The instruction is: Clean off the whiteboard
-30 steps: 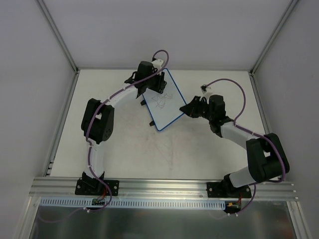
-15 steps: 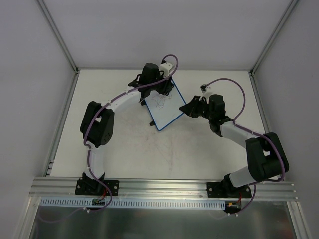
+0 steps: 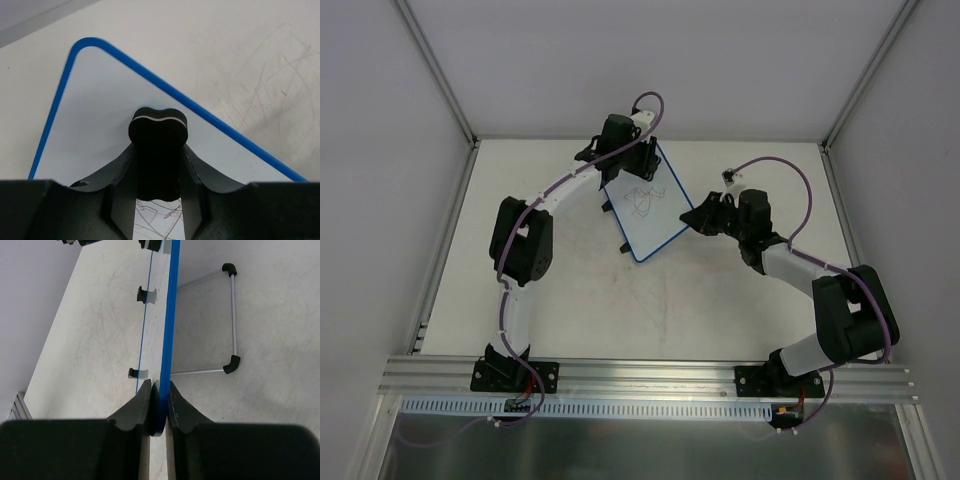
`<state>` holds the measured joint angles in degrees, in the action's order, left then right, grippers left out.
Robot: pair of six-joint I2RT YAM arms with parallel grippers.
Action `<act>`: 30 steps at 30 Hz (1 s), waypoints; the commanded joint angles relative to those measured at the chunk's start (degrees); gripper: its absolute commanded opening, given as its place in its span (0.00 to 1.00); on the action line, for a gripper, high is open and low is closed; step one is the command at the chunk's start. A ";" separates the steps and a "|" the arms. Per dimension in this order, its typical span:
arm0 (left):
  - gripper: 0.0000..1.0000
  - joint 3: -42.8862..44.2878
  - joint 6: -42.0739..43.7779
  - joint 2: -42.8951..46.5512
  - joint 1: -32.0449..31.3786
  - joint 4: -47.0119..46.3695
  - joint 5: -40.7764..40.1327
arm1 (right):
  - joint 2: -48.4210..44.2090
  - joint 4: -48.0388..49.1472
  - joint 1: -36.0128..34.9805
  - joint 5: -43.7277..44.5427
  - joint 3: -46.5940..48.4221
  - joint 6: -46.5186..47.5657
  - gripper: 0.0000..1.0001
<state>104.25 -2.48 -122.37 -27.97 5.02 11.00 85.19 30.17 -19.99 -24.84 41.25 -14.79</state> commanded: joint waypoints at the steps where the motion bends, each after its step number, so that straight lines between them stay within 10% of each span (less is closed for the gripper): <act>1: 0.00 1.58 -5.33 -2.88 3.26 4.39 -3.80 | 1.38 -2.58 -2.07 -6.45 0.32 7.14 0.00; 18: 0.00 -9.50 -22.02 0.29 9.15 5.10 -1.60 | 1.65 -2.57 -1.98 -6.62 0.58 6.88 0.00; 30: 0.00 -20.75 -32.93 1.43 10.30 -11.34 6.49 | 1.56 -2.31 -1.98 -7.41 0.58 6.35 0.00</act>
<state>86.87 -32.05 -121.58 -16.45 -6.33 14.85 85.34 30.61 -19.99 -25.85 41.58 -14.79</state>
